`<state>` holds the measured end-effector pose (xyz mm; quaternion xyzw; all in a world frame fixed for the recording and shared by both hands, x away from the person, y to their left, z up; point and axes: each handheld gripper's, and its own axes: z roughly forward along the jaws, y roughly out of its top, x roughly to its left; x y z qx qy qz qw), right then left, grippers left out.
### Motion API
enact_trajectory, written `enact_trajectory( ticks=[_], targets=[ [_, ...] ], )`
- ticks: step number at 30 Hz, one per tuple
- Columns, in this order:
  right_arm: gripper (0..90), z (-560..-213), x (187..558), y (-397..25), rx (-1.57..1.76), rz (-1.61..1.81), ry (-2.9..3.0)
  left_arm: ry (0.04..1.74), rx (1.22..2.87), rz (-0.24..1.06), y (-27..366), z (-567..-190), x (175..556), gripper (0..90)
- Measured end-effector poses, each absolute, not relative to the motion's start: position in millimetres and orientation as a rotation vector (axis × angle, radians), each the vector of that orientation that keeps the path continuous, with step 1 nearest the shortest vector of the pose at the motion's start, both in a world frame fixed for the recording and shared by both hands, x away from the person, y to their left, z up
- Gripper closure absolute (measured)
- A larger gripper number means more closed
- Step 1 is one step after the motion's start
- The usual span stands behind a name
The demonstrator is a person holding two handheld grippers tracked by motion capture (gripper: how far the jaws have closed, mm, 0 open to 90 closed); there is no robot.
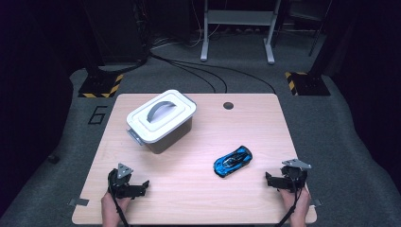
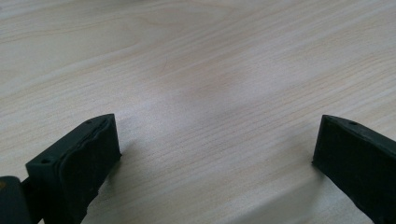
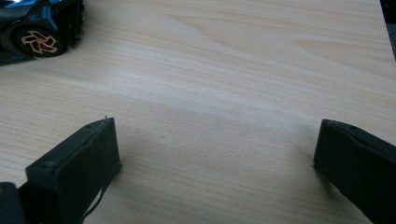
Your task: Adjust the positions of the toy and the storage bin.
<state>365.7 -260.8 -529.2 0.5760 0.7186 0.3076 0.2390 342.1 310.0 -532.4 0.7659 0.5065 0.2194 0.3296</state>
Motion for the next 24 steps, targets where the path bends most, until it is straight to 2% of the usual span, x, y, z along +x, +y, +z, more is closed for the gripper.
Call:
enact_trajectory(
  ticks=[24],
  targets=[
    [0.0,-528.5,365.3,-260.6,1.579,0.826,1.971,1.329,2.007,0.573,309.5,-531.9,341.8,0.5]
  ],
)
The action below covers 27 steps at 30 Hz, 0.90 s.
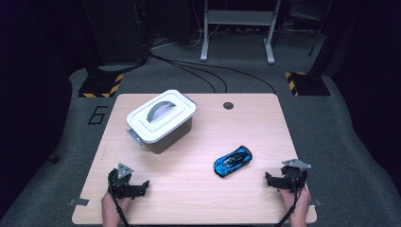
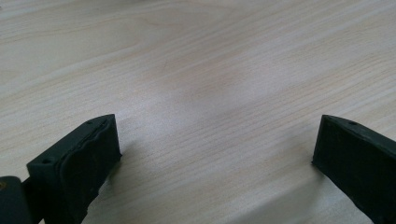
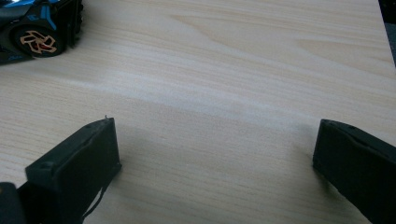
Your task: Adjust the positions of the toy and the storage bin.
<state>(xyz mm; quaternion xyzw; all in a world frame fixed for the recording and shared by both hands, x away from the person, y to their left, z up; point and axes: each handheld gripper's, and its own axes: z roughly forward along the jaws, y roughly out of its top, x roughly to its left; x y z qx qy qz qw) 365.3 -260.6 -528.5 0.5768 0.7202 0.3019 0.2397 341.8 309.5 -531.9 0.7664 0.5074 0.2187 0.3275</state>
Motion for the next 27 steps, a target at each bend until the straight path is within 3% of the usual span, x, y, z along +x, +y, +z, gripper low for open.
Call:
enact_trajectory(
  ticks=[17,27],
  targets=[
    [5.2,-516,367,-254,1.562,0.890,1.981,1.321,2.022,0.567,310,-531,342,0.7],
    [23.9,-491,385,-228,1.470,0.969,2.041,1.320,2.020,0.568,310,-531,342,0.8]
  ],
)
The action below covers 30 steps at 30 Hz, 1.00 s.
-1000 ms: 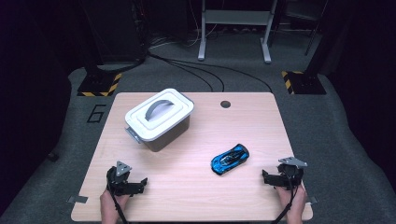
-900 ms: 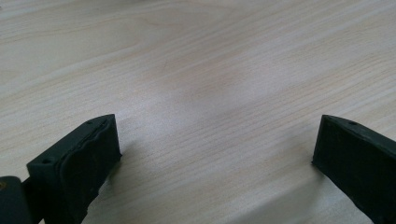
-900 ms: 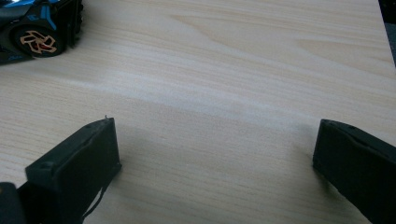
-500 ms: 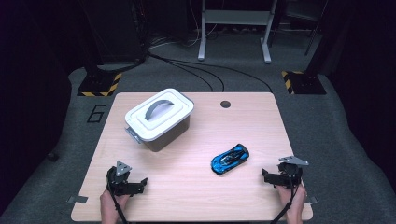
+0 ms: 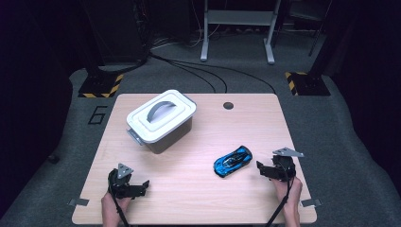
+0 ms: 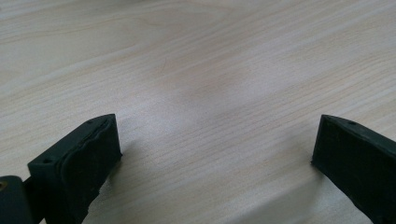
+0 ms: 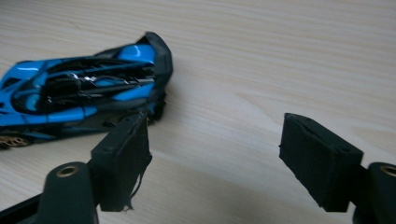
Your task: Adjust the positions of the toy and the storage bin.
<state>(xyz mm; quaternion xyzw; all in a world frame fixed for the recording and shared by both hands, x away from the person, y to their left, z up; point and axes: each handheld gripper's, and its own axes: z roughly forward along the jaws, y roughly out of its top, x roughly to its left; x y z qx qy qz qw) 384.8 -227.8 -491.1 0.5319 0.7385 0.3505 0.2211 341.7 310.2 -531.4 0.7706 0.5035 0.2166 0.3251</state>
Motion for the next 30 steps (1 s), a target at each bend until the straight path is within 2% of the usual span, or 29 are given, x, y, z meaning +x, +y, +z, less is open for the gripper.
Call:
enact_trajectory(
  ticks=[1,2,9,10,11,24,26,30],
  targets=[
    [23.9,-491,385,-228,1.470,0.969,2.041,1.320,2.020,0.568,310,-531,342,0.9],
    [30.7,-488,390,-222,1.458,0.976,2.047,1.320,2.021,0.568,310,-531,342,0.9],
    [47.2,-483,409,-207,1.456,0.980,2.103,1.318,2.018,0.574,310,-532,342,0.9],
    [47.2,-483,409,-207,1.456,0.980,2.103,1.318,2.018,0.574,310,-532,342,0.9],
    [52.1,-482,413,-203,1.457,0.977,2.116,1.317,2.018,0.575,310,-532,342,0.9],
    [70.8,-488,431,-189,1.520,0.940,2.158,1.322,2.017,0.571,310,-532,342,0.9],
    [76.6,-489,433,-188,1.531,0.948,2.167,1.322,2.017,0.570,310,-532,341,0.9],
    [77.1,-489,435,-183,1.545,0.924,2.161,1.322,2.016,0.570,310,-532,342,0.9]
  ],
)
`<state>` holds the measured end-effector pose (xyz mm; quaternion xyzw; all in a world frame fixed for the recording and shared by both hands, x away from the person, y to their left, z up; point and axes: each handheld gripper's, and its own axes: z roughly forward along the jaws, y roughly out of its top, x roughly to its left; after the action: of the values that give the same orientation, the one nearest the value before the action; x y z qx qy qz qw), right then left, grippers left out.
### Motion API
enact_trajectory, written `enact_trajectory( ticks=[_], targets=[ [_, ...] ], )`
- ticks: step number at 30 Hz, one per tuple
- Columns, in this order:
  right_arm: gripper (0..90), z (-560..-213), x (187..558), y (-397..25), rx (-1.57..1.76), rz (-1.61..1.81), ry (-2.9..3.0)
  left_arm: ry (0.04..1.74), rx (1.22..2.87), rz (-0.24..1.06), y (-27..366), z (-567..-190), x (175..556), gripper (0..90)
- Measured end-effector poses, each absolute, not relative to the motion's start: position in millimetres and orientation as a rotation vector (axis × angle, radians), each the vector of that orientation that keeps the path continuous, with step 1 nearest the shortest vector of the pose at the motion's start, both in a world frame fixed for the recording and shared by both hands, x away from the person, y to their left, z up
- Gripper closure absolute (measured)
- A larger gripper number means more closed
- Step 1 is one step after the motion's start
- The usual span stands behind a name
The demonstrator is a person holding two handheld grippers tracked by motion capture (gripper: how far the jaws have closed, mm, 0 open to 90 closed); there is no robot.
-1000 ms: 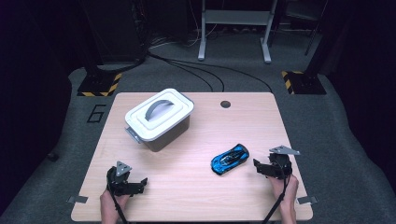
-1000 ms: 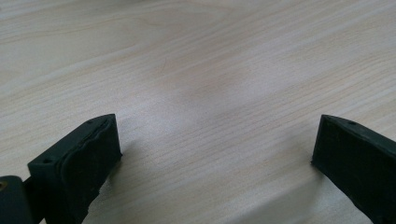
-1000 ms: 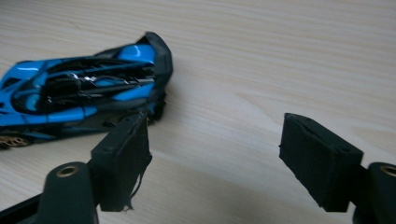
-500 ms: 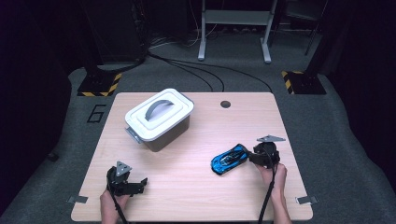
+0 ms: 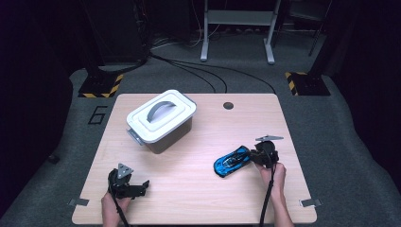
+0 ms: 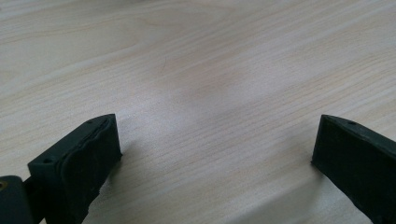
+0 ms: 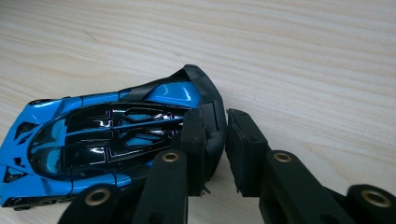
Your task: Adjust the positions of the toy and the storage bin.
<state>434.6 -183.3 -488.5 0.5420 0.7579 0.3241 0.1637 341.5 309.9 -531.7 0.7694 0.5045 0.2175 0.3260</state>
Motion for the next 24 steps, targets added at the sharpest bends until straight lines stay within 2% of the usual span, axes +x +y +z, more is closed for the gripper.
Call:
enact_trajectory(
  ticks=[16,24],
  targets=[
    [77.2,-486,448,-173,1.426,0.859,2.207,1.318,2.018,0.576,310,-532,342,0.9],
    [76.8,-486,470,-164,1.396,0.873,2.229,1.316,2.021,0.579,310,-532,341,0.9]
  ],
)
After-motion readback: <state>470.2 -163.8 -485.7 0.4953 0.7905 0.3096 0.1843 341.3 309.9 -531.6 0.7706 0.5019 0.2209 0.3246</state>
